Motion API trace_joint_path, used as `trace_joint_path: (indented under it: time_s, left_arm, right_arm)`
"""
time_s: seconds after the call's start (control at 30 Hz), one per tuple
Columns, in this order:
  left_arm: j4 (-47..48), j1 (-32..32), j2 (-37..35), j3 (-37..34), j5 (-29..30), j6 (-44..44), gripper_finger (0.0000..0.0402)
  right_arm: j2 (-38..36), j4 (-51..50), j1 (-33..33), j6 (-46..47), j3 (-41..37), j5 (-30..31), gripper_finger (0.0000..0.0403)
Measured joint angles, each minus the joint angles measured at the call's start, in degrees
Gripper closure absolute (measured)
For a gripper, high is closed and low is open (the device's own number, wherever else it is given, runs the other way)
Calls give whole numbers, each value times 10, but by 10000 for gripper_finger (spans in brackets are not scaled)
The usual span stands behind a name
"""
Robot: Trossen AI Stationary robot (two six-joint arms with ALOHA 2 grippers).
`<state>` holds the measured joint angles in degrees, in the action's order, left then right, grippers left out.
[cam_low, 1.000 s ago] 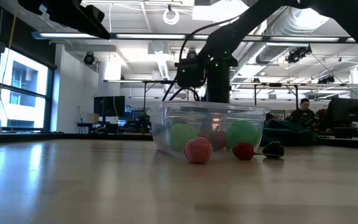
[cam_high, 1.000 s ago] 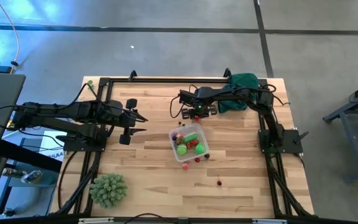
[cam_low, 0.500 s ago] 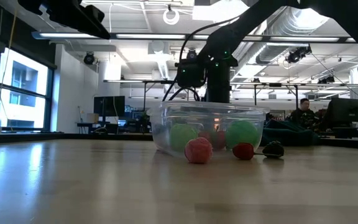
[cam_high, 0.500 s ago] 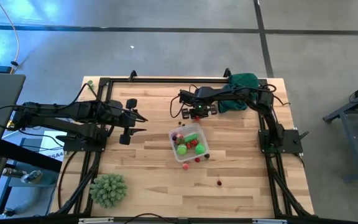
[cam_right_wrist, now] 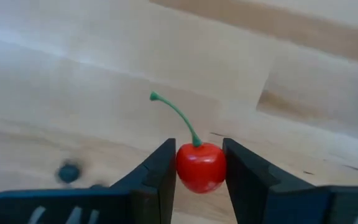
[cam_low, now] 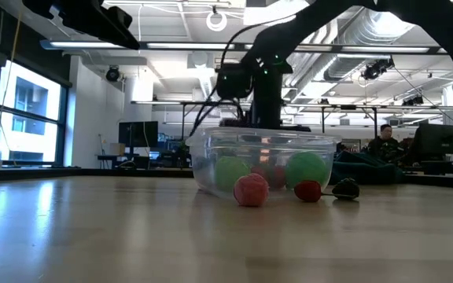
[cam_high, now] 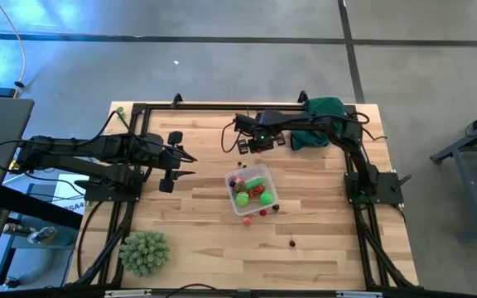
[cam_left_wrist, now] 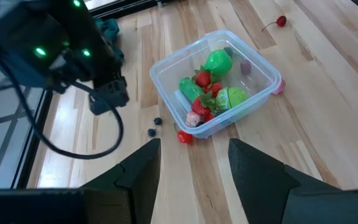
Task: Pick and placing Produce into tupperware
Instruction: Put the red cherry into the transparent container
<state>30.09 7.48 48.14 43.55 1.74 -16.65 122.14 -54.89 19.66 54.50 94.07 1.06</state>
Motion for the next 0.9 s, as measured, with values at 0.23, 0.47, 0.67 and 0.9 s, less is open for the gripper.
trace_joint_path:
  time_s: [0.23,0.47,0.67,0.9]
  left_arm:
    - [0,0,0,0,0,0,222]
    - [0,0,0,0,0,0,222]
    - [0,0,0,0,0,0,222]
    - [0,0,0,0,0,0,222]
  right_arm:
    - [-4,-96,-1,-46,101,33,299]
    - [-6,-237,-28,-85,250,103,300]
    - [-7,-346,-78,-65,372,166,300]
    - [-32,-349,-154,-46,403,167,300]
